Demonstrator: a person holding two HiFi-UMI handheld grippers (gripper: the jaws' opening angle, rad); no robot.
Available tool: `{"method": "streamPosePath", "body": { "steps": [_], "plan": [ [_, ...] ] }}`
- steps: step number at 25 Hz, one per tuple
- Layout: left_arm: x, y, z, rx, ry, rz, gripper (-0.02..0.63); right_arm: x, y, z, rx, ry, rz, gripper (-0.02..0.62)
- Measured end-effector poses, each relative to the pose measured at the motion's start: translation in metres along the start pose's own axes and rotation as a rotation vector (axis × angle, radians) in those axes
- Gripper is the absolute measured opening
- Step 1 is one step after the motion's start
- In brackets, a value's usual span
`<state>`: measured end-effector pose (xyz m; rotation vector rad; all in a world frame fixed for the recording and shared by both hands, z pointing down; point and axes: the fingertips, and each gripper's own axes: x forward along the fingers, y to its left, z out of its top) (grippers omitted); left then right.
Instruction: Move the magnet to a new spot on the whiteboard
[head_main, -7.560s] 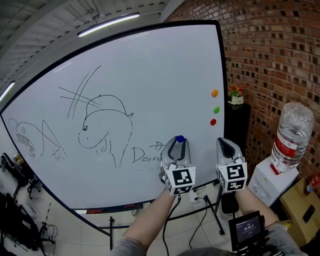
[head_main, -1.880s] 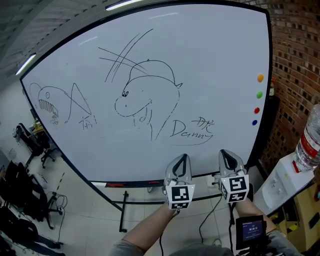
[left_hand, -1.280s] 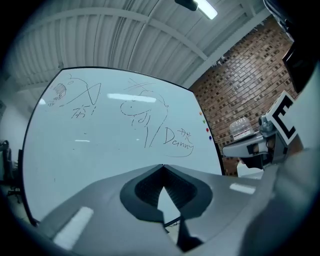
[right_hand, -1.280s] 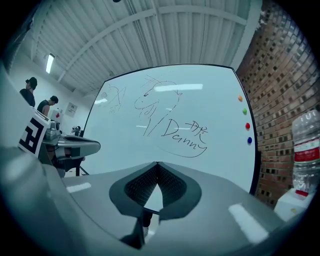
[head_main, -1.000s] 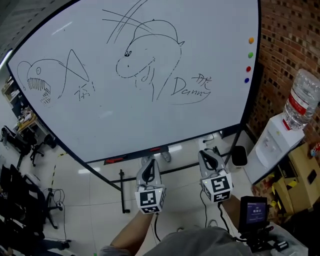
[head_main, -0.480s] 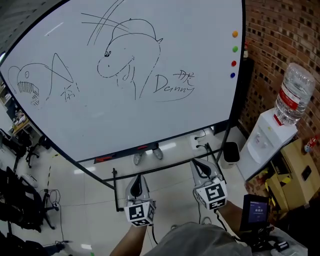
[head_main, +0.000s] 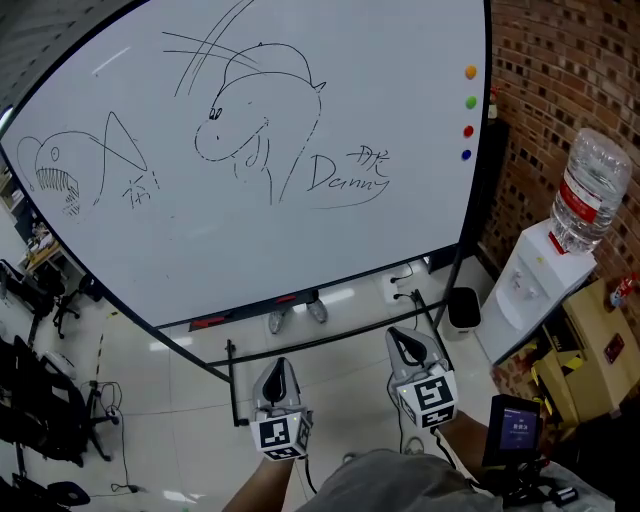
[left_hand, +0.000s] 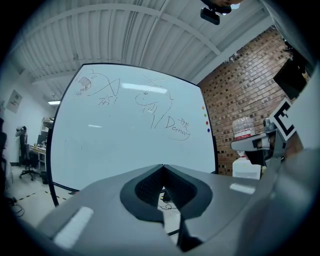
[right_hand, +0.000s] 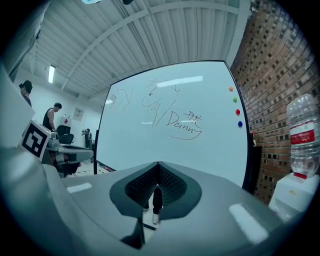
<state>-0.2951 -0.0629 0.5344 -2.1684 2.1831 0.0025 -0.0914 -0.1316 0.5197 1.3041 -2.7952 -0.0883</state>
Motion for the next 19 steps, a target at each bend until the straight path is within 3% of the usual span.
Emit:
{"method": "streamPosePath", "body": {
  "steps": [19],
  "plan": [
    [-0.002, -0.008, -0.015, -0.029, 0.012, -0.050, 0.000, 0.002, 0.005, -0.011, -0.012, 0.018, -0.028, 0.000]
  ]
}}
